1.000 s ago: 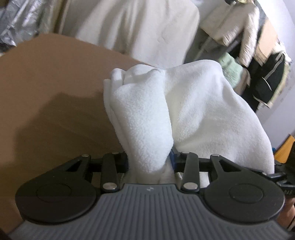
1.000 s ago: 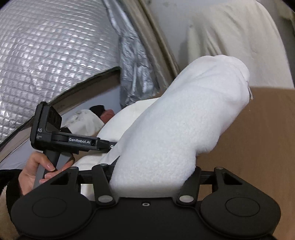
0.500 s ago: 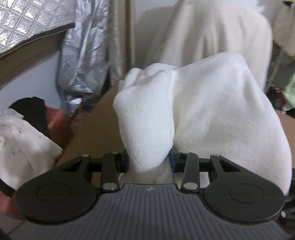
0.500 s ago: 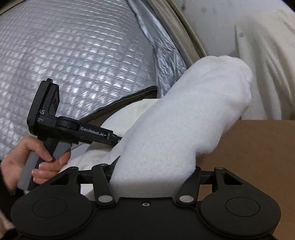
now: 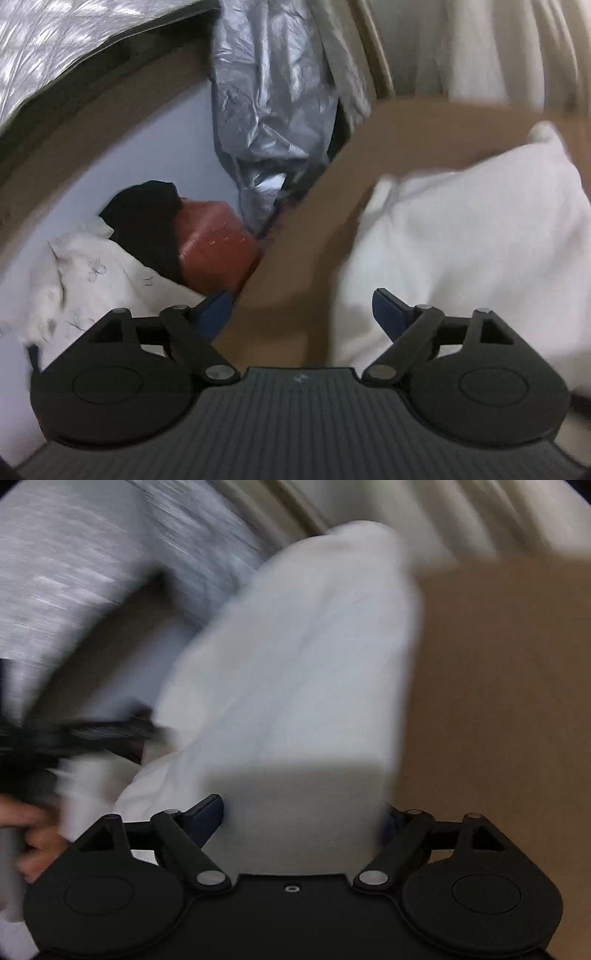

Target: Fold clothes

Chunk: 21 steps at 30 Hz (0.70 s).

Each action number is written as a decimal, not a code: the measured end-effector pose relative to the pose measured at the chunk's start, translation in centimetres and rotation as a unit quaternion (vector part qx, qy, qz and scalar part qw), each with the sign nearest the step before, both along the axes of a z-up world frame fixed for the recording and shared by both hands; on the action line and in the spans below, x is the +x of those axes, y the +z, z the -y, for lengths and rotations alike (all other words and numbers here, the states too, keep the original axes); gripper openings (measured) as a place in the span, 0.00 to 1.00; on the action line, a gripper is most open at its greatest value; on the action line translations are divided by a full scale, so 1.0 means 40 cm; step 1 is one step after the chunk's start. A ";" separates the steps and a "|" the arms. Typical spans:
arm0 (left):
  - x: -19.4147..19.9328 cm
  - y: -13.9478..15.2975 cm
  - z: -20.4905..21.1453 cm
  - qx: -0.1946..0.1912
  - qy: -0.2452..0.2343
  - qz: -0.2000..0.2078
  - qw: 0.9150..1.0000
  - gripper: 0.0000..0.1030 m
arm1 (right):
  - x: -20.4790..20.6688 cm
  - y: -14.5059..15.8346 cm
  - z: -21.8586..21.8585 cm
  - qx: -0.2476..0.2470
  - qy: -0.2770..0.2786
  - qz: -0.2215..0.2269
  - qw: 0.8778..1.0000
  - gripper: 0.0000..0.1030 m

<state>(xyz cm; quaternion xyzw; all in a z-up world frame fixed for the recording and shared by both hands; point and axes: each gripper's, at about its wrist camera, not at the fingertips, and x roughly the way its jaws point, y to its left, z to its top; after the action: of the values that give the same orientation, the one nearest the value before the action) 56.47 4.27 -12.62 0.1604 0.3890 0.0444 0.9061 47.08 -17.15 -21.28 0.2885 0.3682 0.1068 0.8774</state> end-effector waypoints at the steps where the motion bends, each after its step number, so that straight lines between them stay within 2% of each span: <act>1: -0.020 -0.007 -0.011 -0.018 -0.020 0.004 1.000 0.81 | -0.020 -0.022 0.015 0.012 -0.008 -0.006 1.000 0.83; 4: -0.080 -0.021 -0.060 -0.099 -0.051 -0.002 0.994 0.82 | -0.089 -0.038 0.058 0.069 0.003 0.007 0.998 0.83; 6: -0.120 -0.023 -0.108 -0.170 -0.037 -0.004 0.985 0.84 | -0.123 -0.046 0.068 0.101 0.022 0.011 0.995 0.83; 7: -0.142 -0.026 -0.135 -0.215 -0.025 0.000 0.976 0.86 | -0.134 -0.051 0.062 0.103 0.031 0.013 0.994 0.84; 9: -0.191 -0.035 -0.192 -0.316 0.000 0.016 0.949 0.87 | -0.144 -0.061 0.038 0.085 0.048 0.013 0.995 0.85; 10: -0.209 -0.043 -0.209 -0.353 0.006 0.021 0.936 0.87 | -0.142 -0.067 0.022 0.071 0.056 0.011 0.996 0.86; 11: -0.215 -0.057 -0.212 -0.368 0.003 0.016 0.930 0.87 | -0.138 -0.076 0.004 0.060 0.068 0.005 0.996 0.86; 12: -0.212 -0.069 -0.199 -0.357 0.003 0.000 0.934 0.87 | -0.127 -0.090 -0.021 0.052 0.083 -0.012 0.995 0.69; 13: -0.202 -0.076 -0.173 -0.314 0.013 -0.016 0.949 0.87 | -0.111 -0.104 -0.045 0.044 0.089 -0.043 0.994 0.31; 14: -0.195 -0.077 -0.143 -0.263 0.017 -0.017 0.965 0.87 | -0.103 -0.099 -0.065 0.042 0.086 -0.063 0.993 0.27; 15: -0.193 -0.073 -0.113 -0.215 0.013 -0.009 0.977 0.87 | -0.100 -0.083 -0.085 0.044 0.081 -0.074 0.993 0.25; 16: -0.192 -0.068 -0.087 -0.178 0.001 0.002 0.984 0.86 | -0.106 -0.060 -0.100 0.068 0.102 -0.057 0.991 0.04; 17: -0.186 -0.071 -0.069 -0.154 -0.006 0.003 0.988 0.87 | -0.120 -0.031 -0.112 0.097 0.133 -0.024 0.986 0.00; 18: -0.173 -0.082 -0.055 -0.134 -0.003 -0.006 0.991 0.88 | -0.142 0.005 -0.127 0.077 0.145 0.007 0.986 0.00; 19: -0.158 -0.100 -0.048 -0.127 0.006 -0.025 0.992 0.88 | -0.163 0.032 -0.151 -0.007 0.136 0.028 0.990 0.03; 20: -0.145 -0.122 -0.053 -0.141 0.023 -0.047 0.989 0.87 | -0.184 0.052 -0.177 -0.112 0.119 0.044 0.986 0.07; 21: -0.134 -0.145 -0.062 -0.162 0.043 -0.066 0.984 0.87 | -0.195 0.057 -0.191 -0.163 0.116 0.052 0.978 0.00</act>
<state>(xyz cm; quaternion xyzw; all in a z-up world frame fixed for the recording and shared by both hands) 51.11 6.74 -18.43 -0.0031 0.4568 0.0093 0.8895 39.28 -9.52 -19.00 0.0912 0.3654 0.1616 0.9122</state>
